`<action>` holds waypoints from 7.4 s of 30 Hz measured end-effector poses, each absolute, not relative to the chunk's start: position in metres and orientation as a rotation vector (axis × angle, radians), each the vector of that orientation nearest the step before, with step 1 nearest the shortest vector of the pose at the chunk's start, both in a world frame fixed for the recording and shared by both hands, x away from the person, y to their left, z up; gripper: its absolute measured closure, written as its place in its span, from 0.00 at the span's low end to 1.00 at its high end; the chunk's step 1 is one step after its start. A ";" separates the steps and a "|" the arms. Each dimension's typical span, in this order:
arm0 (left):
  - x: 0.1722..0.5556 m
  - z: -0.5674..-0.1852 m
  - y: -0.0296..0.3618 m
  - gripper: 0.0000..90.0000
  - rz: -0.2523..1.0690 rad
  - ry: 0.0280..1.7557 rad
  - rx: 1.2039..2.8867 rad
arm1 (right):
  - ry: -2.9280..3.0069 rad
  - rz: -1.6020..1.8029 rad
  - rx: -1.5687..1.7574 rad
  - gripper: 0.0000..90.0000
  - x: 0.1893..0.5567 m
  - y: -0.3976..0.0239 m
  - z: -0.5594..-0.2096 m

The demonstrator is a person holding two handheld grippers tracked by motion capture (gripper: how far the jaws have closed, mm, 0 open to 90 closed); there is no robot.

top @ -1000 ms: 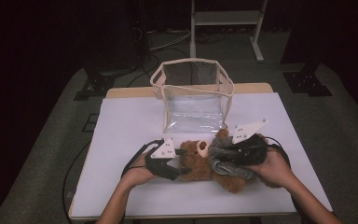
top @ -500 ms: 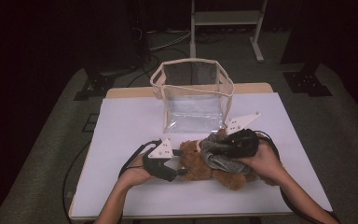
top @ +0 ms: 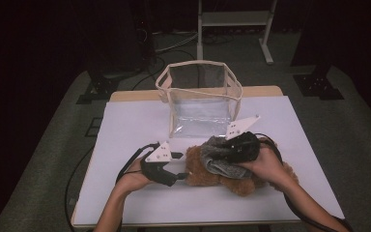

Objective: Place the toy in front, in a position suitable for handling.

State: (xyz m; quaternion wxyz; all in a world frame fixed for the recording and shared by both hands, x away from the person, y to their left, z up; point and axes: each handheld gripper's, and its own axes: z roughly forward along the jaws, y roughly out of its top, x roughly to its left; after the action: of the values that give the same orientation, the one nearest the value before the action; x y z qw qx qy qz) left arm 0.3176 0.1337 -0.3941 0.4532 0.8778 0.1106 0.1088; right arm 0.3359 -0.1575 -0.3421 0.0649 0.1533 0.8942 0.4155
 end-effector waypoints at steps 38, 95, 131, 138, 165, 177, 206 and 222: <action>0.323 -0.386 0.180 0.30 0.271 0.348 2.153 | 2.818 1.119 0.246 0.81 0.333 -0.087 -0.357; 0.317 -0.385 0.173 0.22 0.246 0.272 2.172 | 2.834 1.141 0.327 0.81 0.363 -0.113 -0.330; 0.315 -0.381 0.175 0.22 0.252 0.252 2.165 | 2.915 1.204 0.296 0.81 0.357 -0.101 -0.339; 0.314 -0.381 0.174 0.22 0.247 0.256 2.165 | 2.811 1.290 0.373 0.81 0.357 -0.145 -0.313; 0.314 -0.383 0.172 0.22 0.240 0.253 2.168 | 2.850 1.256 0.376 0.80 0.346 -0.153 -0.332; 0.315 -0.383 0.171 0.22 0.240 0.239 2.177 | 2.863 1.277 0.403 0.80 0.361 -0.151 -0.331; 0.314 -0.382 0.172 0.22 0.238 0.236 2.175 | 2.777 1.337 0.431 0.80 0.365 -0.168 -0.304; 0.313 -0.382 0.168 0.22 0.234 0.224 2.183 | 2.817 1.228 0.489 0.80 0.383 -0.164 -0.328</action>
State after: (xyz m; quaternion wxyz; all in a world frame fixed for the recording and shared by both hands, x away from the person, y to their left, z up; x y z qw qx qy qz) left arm 0.3134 0.1683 -0.3820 0.4505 0.8831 0.0905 0.0946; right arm 0.3831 -0.1639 -0.3277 0.0151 0.1570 0.9051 0.3948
